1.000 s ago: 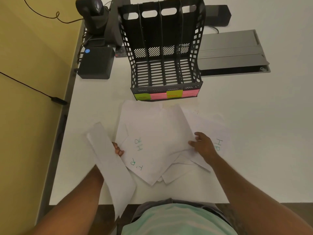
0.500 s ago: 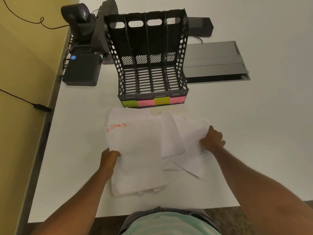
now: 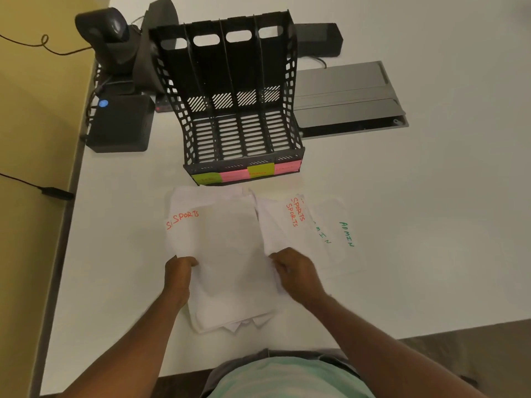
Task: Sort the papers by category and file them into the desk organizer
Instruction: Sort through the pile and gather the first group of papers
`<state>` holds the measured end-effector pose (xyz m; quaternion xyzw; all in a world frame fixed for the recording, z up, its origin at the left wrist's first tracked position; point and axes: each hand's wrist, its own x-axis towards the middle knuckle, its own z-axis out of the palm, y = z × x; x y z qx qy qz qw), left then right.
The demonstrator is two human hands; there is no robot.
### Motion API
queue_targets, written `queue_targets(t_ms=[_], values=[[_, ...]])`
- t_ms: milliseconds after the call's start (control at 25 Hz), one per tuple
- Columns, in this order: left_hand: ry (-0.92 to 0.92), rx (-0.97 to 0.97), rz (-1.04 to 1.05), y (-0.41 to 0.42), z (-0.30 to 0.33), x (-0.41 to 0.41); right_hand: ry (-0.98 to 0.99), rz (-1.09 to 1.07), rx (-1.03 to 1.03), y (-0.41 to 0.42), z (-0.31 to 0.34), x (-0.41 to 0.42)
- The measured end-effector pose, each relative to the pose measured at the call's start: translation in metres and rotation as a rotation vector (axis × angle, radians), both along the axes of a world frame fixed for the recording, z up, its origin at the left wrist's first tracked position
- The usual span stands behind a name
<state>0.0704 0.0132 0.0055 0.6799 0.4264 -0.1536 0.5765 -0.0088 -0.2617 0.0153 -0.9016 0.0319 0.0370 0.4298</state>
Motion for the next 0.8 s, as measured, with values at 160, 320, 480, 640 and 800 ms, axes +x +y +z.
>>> queue_targets(t_ms=[160,320,480,640,800], values=[[0.001,0.005,0.005,-0.001,-0.001,0.002,0.199,-0.263,0.439,-0.009,0.001,0.014],[-0.001,0.006,-0.011,-0.003,0.000,0.004,0.505,-0.651,0.809,-0.052,-0.002,0.060],[0.011,0.028,-0.016,-0.005,-0.003,0.003,0.583,-0.523,0.084,-0.061,-0.012,0.088],[0.019,0.042,-0.016,-0.003,-0.004,0.003,0.537,-0.299,-0.237,-0.060,-0.018,0.109],[0.016,0.048,-0.011,0.002,-0.005,0.002,0.513,-0.246,-0.396,-0.055,-0.016,0.129]])
